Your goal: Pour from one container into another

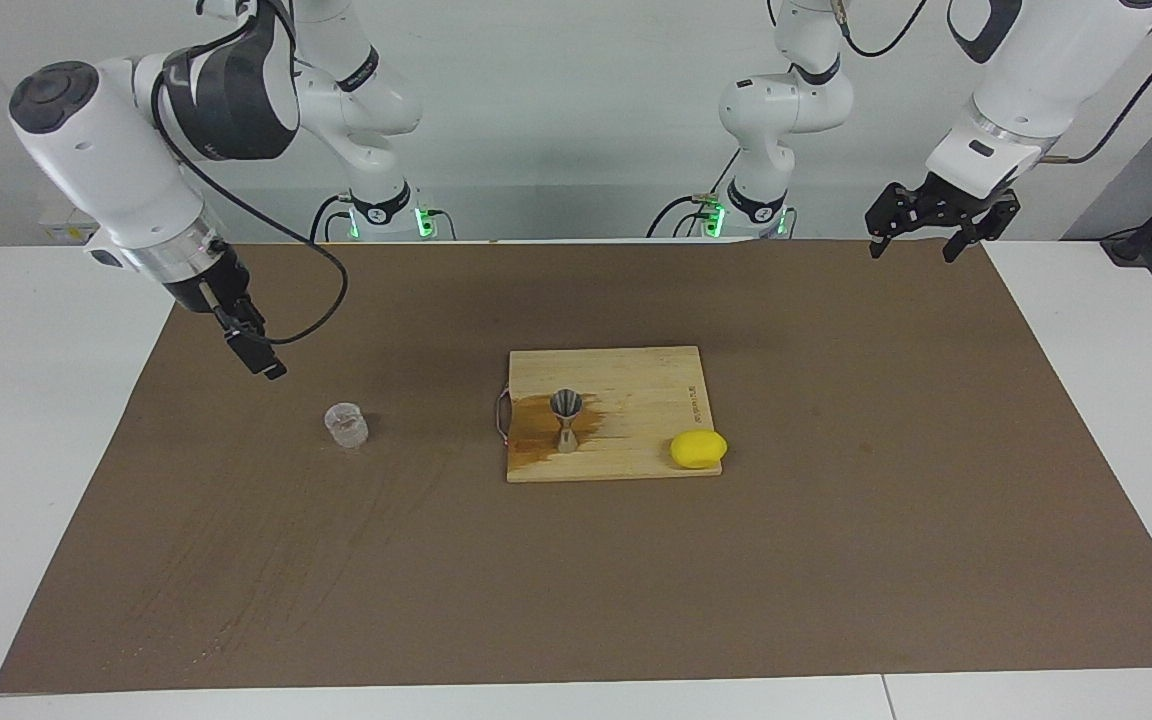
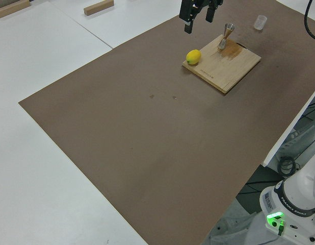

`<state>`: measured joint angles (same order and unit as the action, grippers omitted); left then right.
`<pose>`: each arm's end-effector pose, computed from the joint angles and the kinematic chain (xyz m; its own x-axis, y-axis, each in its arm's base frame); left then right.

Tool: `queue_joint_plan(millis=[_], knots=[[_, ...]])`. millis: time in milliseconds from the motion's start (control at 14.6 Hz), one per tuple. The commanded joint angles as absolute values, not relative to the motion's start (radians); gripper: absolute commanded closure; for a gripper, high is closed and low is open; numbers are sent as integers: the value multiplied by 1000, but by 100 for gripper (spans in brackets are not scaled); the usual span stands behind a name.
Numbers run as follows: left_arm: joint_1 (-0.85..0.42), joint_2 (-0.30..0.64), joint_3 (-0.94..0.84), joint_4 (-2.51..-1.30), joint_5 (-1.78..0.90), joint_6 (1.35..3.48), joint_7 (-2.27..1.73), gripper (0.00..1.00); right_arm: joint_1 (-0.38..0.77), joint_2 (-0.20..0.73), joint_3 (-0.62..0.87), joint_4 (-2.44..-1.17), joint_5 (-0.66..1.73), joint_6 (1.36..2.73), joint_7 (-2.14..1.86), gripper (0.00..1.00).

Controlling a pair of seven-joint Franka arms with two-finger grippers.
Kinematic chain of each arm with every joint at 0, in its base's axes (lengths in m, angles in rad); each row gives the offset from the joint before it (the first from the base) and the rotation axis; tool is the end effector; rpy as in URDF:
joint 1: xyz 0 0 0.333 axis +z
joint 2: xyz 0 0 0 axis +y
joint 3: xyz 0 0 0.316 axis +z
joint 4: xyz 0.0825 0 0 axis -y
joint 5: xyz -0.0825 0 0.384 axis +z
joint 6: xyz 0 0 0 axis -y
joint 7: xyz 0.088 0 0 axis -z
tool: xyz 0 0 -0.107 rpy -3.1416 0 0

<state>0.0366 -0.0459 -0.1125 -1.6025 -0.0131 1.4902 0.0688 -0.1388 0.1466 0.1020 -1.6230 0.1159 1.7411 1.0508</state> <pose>0.5297 -0.0432 0.6276 0.9873 -0.1446 -0.0659 -0.1441 -0.9895 0.0125 0.6052 -0.0154 0.5303 0.4435 -0.8874 -0.1257 -0.8960 -0.4424 -0.0384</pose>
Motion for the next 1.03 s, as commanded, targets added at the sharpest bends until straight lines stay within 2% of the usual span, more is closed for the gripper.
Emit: queue_joint_plan(millis=[0,137,685,958], knots=[[46,-63,-115,-1618,-15,1477,77,0,-196,201,110,-1624,219,1766,1115,0],[46,-63,-115,-1618,-15,1480,77,0,-228,203,110,-1664,291,1781,1127,0],[46,-63,-115,-1618,-15,1479,77,0,-253,207,110,-1697,334,1776,1137,0],[46,-63,-115,-1618,-15,1480,77,0,-311,219,109,-1769,416,1816,1151,0]])
